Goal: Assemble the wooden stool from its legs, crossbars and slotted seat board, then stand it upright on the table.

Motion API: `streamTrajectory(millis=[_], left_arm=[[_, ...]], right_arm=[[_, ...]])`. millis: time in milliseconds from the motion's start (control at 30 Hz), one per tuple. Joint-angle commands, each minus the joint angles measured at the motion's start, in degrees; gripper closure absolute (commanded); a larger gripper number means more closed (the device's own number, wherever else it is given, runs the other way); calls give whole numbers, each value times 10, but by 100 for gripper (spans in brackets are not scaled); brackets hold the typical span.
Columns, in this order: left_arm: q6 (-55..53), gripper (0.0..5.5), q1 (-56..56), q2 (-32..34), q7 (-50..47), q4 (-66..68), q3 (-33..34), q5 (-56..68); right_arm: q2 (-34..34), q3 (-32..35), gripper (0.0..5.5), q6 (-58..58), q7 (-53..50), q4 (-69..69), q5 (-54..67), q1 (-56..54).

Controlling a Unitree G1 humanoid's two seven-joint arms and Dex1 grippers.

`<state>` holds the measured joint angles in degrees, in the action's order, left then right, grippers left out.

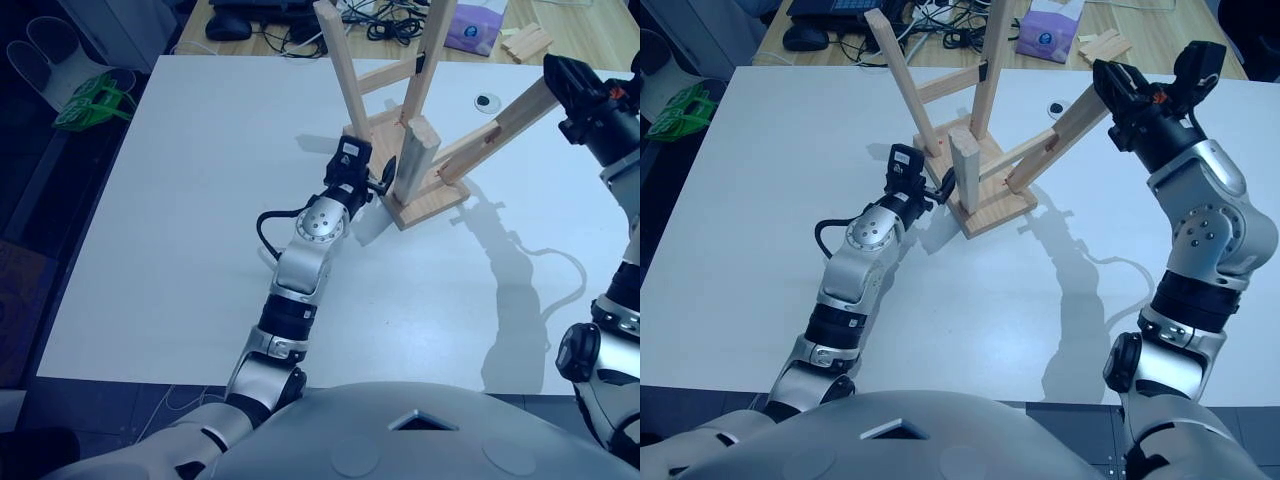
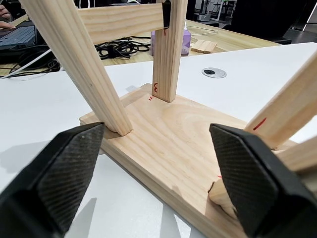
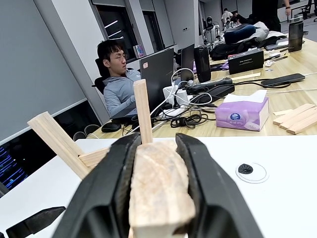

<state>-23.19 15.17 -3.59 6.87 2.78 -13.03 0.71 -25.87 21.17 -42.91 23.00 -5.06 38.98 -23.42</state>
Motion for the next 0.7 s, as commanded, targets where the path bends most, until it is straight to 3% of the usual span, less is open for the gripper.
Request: streamTrajectory(millis=[33, 500, 700], left_arm=[[-12, 159, 3, -9, -3, -11, -3, -2], [-4, 159, -1, -10, -6, 2, -5, -4], [-5, 159, -3, -8, -6, 1, -5, -3]], right_arm=[[-17, -22, 443, -9, 7, 16, -17, 3], [-50, -110, 445, -48, 32, 42, -41, -30], [-43, -102, 446, -57, 21, 31, -34, -12]])
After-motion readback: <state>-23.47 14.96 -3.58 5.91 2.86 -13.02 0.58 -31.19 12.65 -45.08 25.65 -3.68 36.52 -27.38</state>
